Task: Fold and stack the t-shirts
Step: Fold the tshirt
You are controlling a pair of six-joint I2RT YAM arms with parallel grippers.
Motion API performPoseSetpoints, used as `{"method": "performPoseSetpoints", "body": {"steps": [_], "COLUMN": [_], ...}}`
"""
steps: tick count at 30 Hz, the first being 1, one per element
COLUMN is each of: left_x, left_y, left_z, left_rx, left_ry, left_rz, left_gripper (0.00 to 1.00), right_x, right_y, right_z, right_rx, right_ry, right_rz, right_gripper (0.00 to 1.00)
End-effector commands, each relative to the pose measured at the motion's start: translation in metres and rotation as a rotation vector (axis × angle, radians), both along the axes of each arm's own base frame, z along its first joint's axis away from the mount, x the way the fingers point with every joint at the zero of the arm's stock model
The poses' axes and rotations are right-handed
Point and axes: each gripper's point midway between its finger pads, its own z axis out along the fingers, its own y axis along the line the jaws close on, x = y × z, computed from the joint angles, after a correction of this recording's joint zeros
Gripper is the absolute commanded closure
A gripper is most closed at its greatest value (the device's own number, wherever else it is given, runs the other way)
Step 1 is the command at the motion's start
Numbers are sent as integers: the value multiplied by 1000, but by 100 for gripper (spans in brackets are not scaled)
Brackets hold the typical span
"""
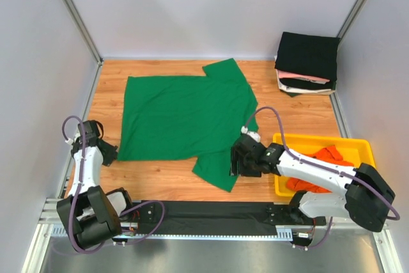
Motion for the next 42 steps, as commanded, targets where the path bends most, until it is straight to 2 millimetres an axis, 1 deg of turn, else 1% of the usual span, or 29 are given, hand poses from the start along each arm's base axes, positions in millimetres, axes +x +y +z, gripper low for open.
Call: {"method": "performPoseSetpoints", "body": {"steps": [1, 4, 6, 10, 11, 12, 13, 16, 17, 19, 20, 22, 23, 24, 26, 27, 29, 30, 32, 33, 34, 35, 36, 37, 38, 39, 40, 41, 42], "left_x": [8, 8, 9, 10, 10, 11, 11, 11, 11, 12, 13, 16, 19, 21, 29, 31, 39, 42, 52, 55, 63, 66, 69, 77, 81, 85, 93, 97, 102], "left_y": [0, 2, 3, 2, 3, 3, 4, 5, 5, 5, 6, 6, 7, 7, 10, 10, 13, 13, 16, 16, 18, 20, 21, 24, 26, 26, 28, 28, 26], "left_z": [2, 1, 1, 1, 0, 0, -1, 0, 0, 2, 6, 12, 17, 21, 32, 35, 46, 46, 56, 54, 60, 62, 57, 64, 65, 59, 65, 65, 58], "left_rx": [-30, -42, -39, -60, -65, -70, -74, -79, -79, -76, -71, -63, -59, -55, -45, -47, -44, -54, -57, -75, -74, -73, -86, -78, -80, -97, -96, -101, -115], "left_ry": [-52, -56, -62, -81, -84, -90, -91, -96, -99, -105, -114, -136, -151, -158, -181, -181, -202, -196, -215, -204, -217, -215, -194, -207, -203, -181, -193, -189, -163], "left_rz": [0, 5, 8, 9, 17, 20, 25, 30, 29, 22, 20, 4, -4, -12, -25, -35, -44, -50, -61, -67, -74, -80, -81, -85, -89, -94, -99, -104, -115], "left_gripper": [100, 100, 100, 100, 100, 100, 100, 100, 100, 100, 100, 100, 100, 100, 100, 100, 100, 100, 100, 100, 100, 100, 100, 100, 100, 100, 100, 100, 100], "right_x": [-20, -30, -33, -36, -35, -36, -36, -33, -31, -28, -25, -18, -10, -4, 9, 21, 35, 50, 70, 81, 88, 102, 111, 122, 134, 142, 155, 166, 175], "right_y": [-1, 13, 24, 34, 38, 39, 40, 41, 41, 36, 28, 23, 16, 15, 6, 7, 4, 2, -9, -7, -7, -13, -13, -10, -15, -16, -11, -14, -14], "right_z": [-17, -27, -26, -38, -39, -43, -46, -50, -49, -43, -41, -21, -9, 8, 29, 48, 66, 80, 87, 94, 97, 101, 100, 112, 115, 111, 125, 128, 123], "right_rx": [-43, -45, -43, -71, -60, -67, -68, -79, -81, -83, -108, -95, -121, -101, -117, -80, -75, -59, -81, -78, -75, -83, -92, -76, -79, -97, -79, -78, -105], "right_ry": [54, 84, 80, 103, 103, 108, 111, 107, 97, 75, 52, -5, -49, -93, -155, -188, -230, -254, -269, -279, -277, -295, -290, -314, -317, -306, -333, -335, -329], "right_rz": [-71, -34, -6, 11, 15, 19, 18, 19, 15, -9, -30, -58, -80, -86, -108, -135, -128, -157, -173, -183, -180, -191, -191, -177, -199, -195, -196, -208, -192], "right_gripper": [35, 37, 38, 43, 48, 50, 59, 75, 88, 99, 100, 100, 100, 100, 100, 100, 100, 100, 100, 100, 100, 100, 100, 100, 100, 100, 100, 100, 100]}}
